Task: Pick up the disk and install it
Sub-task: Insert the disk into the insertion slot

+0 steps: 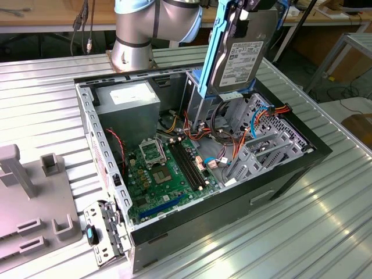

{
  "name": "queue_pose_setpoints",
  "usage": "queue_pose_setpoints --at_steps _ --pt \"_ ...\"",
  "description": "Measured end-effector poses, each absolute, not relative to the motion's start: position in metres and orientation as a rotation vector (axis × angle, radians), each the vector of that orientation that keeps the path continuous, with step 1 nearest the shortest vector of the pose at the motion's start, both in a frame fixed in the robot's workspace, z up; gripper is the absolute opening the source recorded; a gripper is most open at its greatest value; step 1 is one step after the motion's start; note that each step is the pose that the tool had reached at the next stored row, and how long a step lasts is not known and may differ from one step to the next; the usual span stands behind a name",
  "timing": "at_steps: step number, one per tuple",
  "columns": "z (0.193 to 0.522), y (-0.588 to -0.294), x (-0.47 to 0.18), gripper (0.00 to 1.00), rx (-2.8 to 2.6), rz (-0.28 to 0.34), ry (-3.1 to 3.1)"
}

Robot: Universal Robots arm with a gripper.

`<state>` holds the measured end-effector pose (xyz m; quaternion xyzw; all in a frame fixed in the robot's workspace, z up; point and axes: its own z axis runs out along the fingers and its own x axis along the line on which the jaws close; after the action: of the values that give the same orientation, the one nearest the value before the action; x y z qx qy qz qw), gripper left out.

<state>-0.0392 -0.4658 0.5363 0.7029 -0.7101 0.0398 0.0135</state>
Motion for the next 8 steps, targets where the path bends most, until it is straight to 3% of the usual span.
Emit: queue_pose_setpoints --at_steps 8 --pt "0.5362 -0.4659 -0.0336 0.37 2.189 0.124 -2.212"
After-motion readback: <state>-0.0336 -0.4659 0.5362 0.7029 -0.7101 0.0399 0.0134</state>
